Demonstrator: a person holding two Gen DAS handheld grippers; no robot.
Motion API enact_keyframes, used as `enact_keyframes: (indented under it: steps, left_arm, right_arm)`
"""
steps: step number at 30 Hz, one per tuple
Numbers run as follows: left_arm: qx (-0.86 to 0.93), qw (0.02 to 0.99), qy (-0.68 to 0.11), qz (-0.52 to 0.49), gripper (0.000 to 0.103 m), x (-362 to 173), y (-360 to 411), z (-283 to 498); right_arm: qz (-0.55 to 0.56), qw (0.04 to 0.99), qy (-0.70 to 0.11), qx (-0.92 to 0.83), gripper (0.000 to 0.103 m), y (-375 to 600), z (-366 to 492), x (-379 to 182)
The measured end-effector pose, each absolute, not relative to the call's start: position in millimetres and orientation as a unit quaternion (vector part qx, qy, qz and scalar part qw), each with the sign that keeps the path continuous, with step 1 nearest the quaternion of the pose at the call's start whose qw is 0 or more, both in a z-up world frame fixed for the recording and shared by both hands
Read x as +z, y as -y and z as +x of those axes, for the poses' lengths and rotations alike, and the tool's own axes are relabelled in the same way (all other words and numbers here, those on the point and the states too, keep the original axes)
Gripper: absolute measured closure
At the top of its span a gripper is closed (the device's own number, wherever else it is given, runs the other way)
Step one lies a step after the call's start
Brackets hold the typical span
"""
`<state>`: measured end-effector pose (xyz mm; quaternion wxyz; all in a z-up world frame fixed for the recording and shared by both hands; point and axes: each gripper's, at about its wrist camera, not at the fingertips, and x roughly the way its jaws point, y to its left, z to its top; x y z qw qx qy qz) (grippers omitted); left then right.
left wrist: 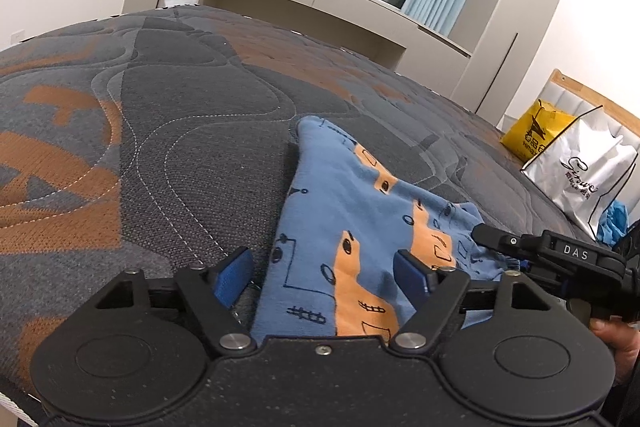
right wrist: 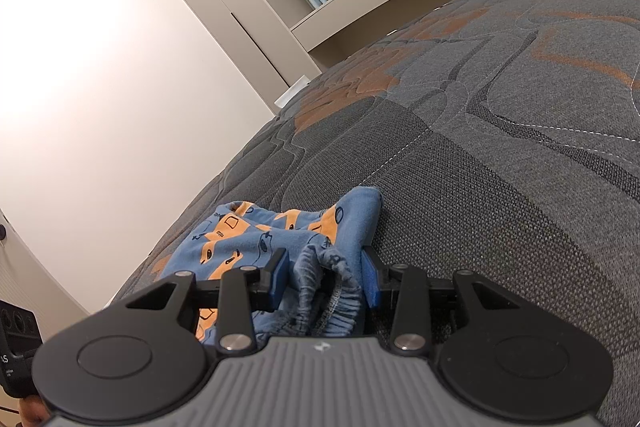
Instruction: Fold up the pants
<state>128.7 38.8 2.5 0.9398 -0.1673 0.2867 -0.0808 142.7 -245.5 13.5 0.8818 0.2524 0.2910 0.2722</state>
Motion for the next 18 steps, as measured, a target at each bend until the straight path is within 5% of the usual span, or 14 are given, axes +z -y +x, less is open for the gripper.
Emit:
enact_keyframes:
  steps: [18]
  left_arm:
    - [-0.081, 0.942, -0.283, -0.162, 0.048, 4.2, -37.2, 127.1]
  right_arm:
    - [0.25, 0.883, -0.29, 0.272, 0.064, 244.2, 141.8, 13.6]
